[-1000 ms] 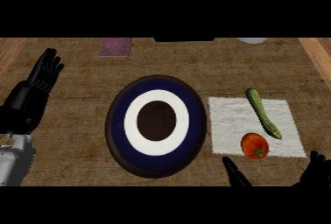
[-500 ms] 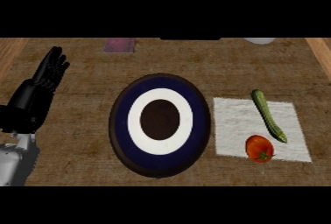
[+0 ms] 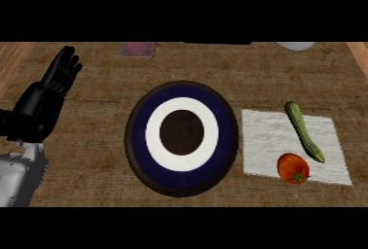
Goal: Pick the tomato from the placemat and place it in the plate
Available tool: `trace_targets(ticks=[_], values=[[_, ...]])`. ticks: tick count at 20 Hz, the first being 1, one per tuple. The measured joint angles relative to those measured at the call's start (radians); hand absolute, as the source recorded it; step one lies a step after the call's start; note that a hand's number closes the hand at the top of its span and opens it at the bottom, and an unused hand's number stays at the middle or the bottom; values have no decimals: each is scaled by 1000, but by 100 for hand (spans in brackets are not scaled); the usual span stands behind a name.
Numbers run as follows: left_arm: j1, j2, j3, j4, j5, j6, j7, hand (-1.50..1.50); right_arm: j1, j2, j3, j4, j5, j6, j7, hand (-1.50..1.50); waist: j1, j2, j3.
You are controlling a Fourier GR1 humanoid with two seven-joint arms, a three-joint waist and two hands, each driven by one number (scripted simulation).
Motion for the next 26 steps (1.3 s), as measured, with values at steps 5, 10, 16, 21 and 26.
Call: trace_targets(ticks=[5, 10, 16, 21, 26], values=[[8, -18, -4, 8, -16, 5, -16, 0, -46, 62, -85, -21, 198, 124, 249, -150, -4, -3, 0], [11, -21, 11, 11, -22, 1, -7, 0, -195, 108, -146, -10, 379, 285, 512, -150, -15, -10, 2], [32, -21, 53, 13, -23, -30, -10, 0, -389, 113, -206, 79, 442, 396, 650, -150, -28, -17, 4], [28, -39, 72, 16, -41, -50, -5, 0, -503, 118, -228, 180, 429, 432, 666, -150, -33, -19, 4], [27, -75, 61, -18, -80, -36, 27, 0, -580, 104, -284, 244, 390, 466, 680, -150, -36, -23, 0]])
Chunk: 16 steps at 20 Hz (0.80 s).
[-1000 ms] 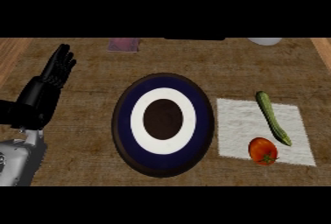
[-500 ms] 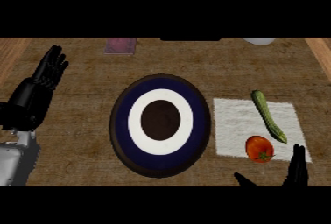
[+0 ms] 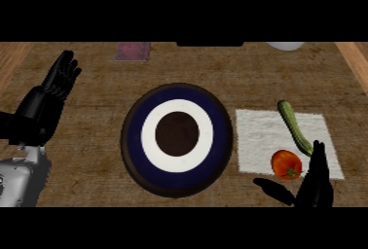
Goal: Pick the tomato from the placemat and place it in the plate
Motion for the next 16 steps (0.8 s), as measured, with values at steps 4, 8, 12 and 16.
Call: trace_targets(ticks=[4, 8, 12, 16], values=[[2, 12, 36, 14, 14, -39, -12, 0, -54, 0, -30, 51, 9, 0, 11, 150, -1, -3, -3], [21, -6, 33, 25, 2, -40, -41, 0, -87, 12, -46, 91, 56, -119, -38, 150, 0, -2, -2], [13, 1, 44, 10, 6, -50, -16, 0, -97, 19, -76, 95, 157, -212, -18, 150, 0, 0, 1], [1, -3, 45, 23, 5, -56, -25, 0, -132, -133, -72, 160, 100, -94, -112, 150, 10, 4, 1]])
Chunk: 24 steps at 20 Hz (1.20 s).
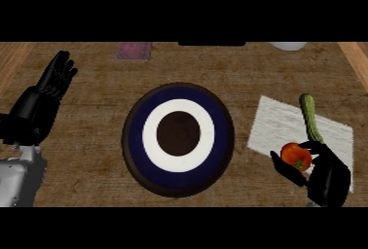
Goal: Pick the tomato from the placemat and place it in the plate
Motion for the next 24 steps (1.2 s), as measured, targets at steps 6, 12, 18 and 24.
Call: trace_targets(ticks=[6, 12, 18, 24], values=[[-13, -12, -17, -11, -8, 5, 11, 0, -54, -259, 31, 100, -122, 269, -236, 150, 28, 3, -2], [-13, -21, -15, -8, -15, 16, 25, 0, -120, -400, -21, 133, -381, 466, -563, 150, 5, 1, 4], [-3, -6, 7, -11, -5, 2, 30, 0, -128, -433, -68, 8, -607, 631, -764, 150, -13, -3, 3], [-4, -17, 5, -37, -18, 13, 53, 0, -99, -413, -76, -184, -740, 752, -767, 150, -16, -3, 3]])
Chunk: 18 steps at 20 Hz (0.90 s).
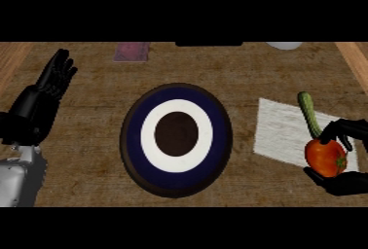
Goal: Pick the tomato from the placemat and place it in the plate
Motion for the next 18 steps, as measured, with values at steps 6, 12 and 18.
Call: trace_targets(ticks=[6, 12, 18], values=[[-7, -12, -1, 35, -18, -12, -30, 0, -68, 66, 85, -189, 21, 51, 198, 150, 5, 2, -1], [10, -13, 17, 43, -10, -38, -55, 0, -216, 184, 200, -231, 72, 84, 412, 150, 12, 3, 0], [-6, -15, 24, 29, -10, -45, -29, 0, -373, 354, 329, -151, 175, 70, 586, 150, 16, 3, 0]])
